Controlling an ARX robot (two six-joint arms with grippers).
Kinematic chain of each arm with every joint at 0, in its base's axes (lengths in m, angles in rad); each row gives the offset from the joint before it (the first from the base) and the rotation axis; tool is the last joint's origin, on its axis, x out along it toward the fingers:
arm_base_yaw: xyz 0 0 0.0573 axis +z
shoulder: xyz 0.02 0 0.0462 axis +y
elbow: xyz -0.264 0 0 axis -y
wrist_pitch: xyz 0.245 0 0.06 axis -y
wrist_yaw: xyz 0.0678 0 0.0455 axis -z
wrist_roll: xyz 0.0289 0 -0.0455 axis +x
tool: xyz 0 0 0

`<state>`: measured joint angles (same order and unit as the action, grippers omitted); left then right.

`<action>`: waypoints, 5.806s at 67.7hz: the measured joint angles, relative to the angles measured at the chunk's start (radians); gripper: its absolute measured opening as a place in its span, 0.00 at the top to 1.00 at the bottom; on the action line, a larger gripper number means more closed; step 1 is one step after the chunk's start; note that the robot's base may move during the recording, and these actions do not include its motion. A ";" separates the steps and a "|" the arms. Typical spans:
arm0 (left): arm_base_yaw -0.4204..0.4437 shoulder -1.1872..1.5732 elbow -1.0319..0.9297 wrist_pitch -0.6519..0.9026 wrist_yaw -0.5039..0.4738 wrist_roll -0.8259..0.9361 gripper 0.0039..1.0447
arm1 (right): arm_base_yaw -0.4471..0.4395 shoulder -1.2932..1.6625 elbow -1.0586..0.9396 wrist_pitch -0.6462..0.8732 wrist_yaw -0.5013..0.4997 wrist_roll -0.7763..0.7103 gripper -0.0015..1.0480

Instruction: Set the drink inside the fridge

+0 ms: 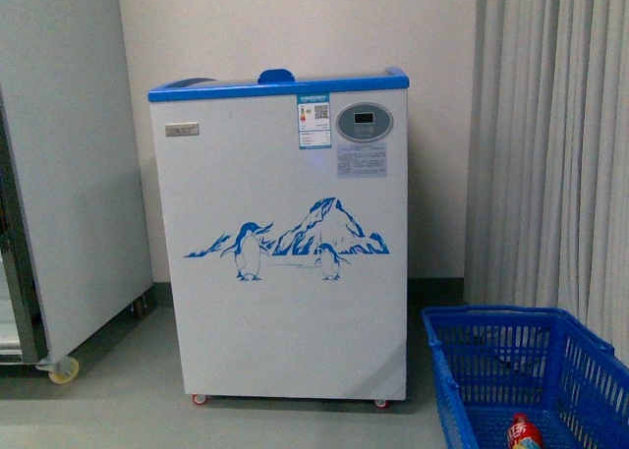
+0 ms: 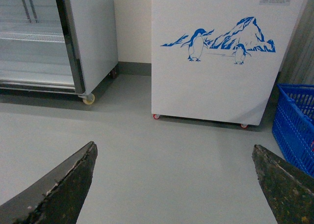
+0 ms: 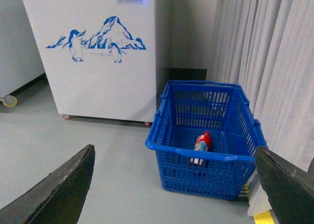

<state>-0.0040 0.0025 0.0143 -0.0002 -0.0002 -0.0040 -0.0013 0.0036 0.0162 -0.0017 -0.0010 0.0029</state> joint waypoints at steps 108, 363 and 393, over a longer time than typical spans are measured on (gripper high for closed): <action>0.000 0.000 0.000 0.000 0.000 0.000 0.08 | 0.000 0.000 0.000 0.000 0.000 0.000 0.07; 0.000 0.000 0.000 0.000 0.000 0.000 0.08 | -0.306 1.226 0.661 0.084 -0.173 0.042 0.62; 0.000 0.000 0.000 0.000 0.000 0.000 0.08 | -0.219 0.601 0.742 -0.186 -0.092 0.151 0.62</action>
<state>-0.0040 0.0025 0.0143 -0.0002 -0.0002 -0.0040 -0.2203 0.6048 0.7578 -0.1875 -0.0925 0.1539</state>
